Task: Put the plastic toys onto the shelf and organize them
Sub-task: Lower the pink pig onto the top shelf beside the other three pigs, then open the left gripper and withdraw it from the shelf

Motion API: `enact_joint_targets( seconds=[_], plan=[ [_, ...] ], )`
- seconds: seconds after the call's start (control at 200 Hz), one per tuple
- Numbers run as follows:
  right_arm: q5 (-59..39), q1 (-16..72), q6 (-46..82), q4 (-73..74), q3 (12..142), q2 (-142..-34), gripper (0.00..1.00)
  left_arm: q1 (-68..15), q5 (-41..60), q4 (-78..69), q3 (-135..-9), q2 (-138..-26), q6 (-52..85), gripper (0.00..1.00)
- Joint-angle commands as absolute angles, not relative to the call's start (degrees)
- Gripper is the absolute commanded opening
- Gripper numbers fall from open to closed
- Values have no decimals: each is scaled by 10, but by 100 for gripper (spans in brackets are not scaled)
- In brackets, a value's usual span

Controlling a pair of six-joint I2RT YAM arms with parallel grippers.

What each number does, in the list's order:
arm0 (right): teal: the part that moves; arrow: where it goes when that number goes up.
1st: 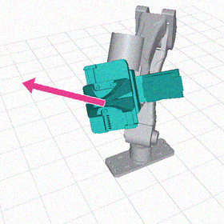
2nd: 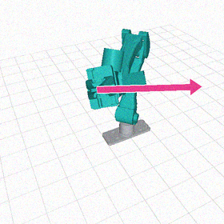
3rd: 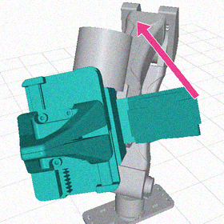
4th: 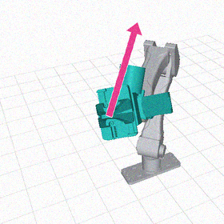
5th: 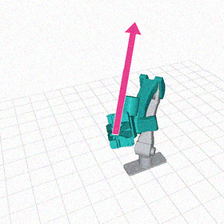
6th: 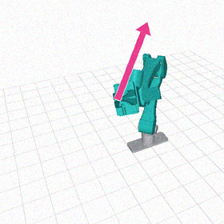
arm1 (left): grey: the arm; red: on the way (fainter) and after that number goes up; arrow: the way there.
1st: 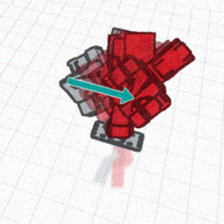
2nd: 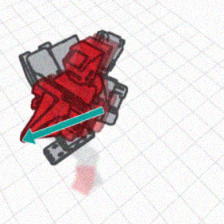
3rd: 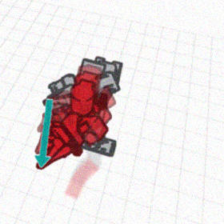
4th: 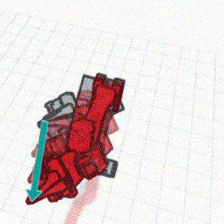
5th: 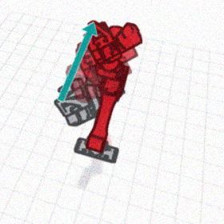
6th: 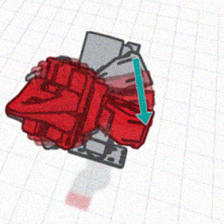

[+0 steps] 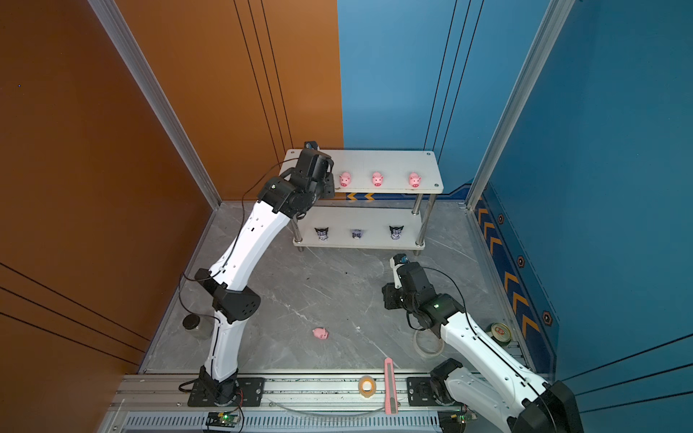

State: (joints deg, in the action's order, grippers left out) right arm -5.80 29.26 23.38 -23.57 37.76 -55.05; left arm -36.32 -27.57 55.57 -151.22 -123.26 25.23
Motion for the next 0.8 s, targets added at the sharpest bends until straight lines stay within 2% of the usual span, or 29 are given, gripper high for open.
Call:
enact_joint_targets(
  seconds=[0.0, 0.471, 0.796],
  plan=[
    [-42, 294, 226, -245, 390, -555, 23, -357, -261, 550, -1527, -1243, 256, 44],
    [-51, 293, 226, -238, 396, -572, 23, -348, -268, 551, -1495, -1219, 249, 35],
    [-52, 294, 227, -238, 394, -572, 23, -345, -286, 551, -1475, -1200, 247, 35]
  ],
)
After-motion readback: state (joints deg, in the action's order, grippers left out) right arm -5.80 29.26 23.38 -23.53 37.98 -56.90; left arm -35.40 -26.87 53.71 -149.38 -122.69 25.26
